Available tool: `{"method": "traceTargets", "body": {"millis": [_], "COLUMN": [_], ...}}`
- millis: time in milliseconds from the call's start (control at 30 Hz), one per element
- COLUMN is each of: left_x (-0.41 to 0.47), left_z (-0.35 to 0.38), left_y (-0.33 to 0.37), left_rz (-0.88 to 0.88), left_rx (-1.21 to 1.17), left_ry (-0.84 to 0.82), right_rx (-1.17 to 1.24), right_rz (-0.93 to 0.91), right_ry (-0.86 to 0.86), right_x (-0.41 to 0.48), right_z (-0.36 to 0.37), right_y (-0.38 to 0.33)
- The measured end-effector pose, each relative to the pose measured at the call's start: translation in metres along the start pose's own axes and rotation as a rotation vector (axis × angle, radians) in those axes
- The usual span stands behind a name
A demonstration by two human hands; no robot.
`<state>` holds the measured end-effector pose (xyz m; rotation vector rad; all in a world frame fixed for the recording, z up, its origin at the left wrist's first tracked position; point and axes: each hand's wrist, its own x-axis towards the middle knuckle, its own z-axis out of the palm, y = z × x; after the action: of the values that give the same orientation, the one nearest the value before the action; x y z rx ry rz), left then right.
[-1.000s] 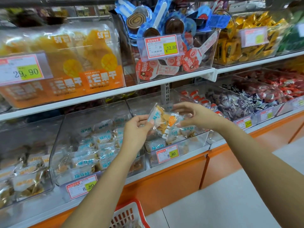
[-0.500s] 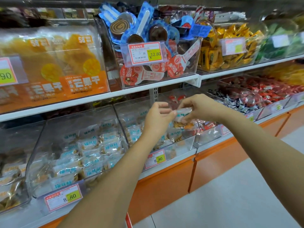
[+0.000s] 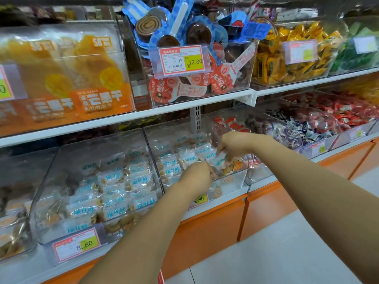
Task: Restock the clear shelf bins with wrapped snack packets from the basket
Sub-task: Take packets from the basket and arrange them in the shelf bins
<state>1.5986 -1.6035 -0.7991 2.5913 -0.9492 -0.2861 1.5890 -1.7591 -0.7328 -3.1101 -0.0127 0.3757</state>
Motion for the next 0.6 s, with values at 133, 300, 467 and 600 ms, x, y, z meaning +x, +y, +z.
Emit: {"method": "traceTargets", "body": {"millis": [133, 300, 467, 600], "left_x": [-0.001, -0.006, -0.009, -0.014], "left_z": [0.003, 0.003, 0.001, 0.000], "left_y": [0.002, 0.012, 0.019, 0.014], "left_rz": [-0.011, -0.050, -0.059, -0.016], "left_rx": [0.184, 0.290, 0.335, 0.252], "left_ry": [0.003, 0.026, 0.030, 0.079], "right_rx": [0.081, -0.063, -0.279, -0.321], "right_rz": [-0.002, 0.039, 0.100, 0.169], "right_ry": [0.001, -0.169, -0.193, -0.107], "right_x": [0.005, 0.016, 0.031, 0.024], "right_z": [0.009, 0.015, 0.036, 0.048], "right_y": [0.007, 0.000, -0.007, -0.012]}}
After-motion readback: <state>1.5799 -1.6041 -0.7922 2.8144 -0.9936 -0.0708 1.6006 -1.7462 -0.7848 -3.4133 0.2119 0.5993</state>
